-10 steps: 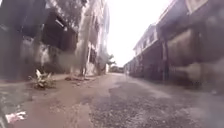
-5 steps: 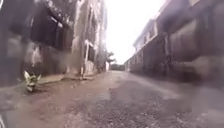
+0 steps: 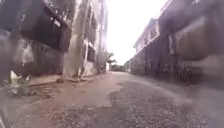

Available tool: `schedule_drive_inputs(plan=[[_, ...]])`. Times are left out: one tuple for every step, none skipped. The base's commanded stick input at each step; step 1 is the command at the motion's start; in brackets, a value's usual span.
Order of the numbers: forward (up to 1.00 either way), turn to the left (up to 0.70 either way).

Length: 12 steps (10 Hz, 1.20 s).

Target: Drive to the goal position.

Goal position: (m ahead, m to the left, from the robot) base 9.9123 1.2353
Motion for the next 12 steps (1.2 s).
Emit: schedule_drive_inputs(plan=[[0.85,0.0],[0.85,0.0],[0.85,0.0],[0.85,0.0],[0.85,0.0],[0.85,0.0],[0.85,0.0],[0.85,0.0],[0.85,0.0],[0.85,0.0],[0.85,0.0],[0.85,0.0]])
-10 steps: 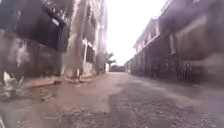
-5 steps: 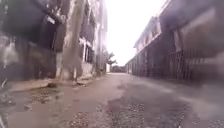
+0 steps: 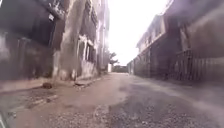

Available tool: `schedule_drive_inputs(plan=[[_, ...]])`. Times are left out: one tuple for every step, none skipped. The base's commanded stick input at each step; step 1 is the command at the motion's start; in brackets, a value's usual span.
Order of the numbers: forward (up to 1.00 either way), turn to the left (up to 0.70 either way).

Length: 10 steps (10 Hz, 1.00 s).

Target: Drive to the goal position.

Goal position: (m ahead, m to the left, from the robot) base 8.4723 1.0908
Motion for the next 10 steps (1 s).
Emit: schedule_drive_inputs(plan=[[0.85,0.0],[0.85,0.0],[0.85,0.0],[0.85,0.0],[0.85,0.0],[0.85,0.0],[0.85,0.0],[0.85,0.0],[0.85,0.0],[0.85,0.0]])
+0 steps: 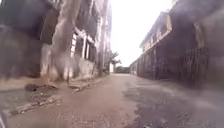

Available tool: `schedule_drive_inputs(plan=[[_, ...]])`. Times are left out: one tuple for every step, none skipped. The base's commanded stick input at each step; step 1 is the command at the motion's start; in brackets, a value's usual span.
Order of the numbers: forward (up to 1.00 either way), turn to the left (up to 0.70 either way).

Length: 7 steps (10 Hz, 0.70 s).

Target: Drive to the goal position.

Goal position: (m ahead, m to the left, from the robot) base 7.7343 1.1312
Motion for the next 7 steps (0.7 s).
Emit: schedule_drive_inputs(plan=[[0.85,0.0],[0.85,0.0],[0.85,0.0],[0.85,0.0],[0.85,0.0],[0.85,0.0],[0.85,0.0]])
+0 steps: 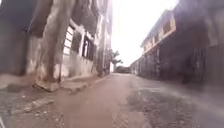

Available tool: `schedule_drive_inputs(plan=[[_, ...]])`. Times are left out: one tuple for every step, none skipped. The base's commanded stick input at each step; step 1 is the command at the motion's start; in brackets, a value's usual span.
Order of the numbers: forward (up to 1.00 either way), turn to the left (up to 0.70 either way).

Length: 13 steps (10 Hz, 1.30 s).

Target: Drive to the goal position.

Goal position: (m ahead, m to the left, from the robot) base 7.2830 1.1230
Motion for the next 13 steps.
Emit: schedule_drive_inputs(plan=[[0.85,-0.02],[0.85,-0.06],[0.85,-0.12],[0.85,0.0],[0.85,0.0],[0.85,0.0],[0.85,0.0],[0.85,0.0],[0.85,-0.07],[0.85,-0.19],[0.85,-0.03],[0.85,0.0],[0.85,0.0]])
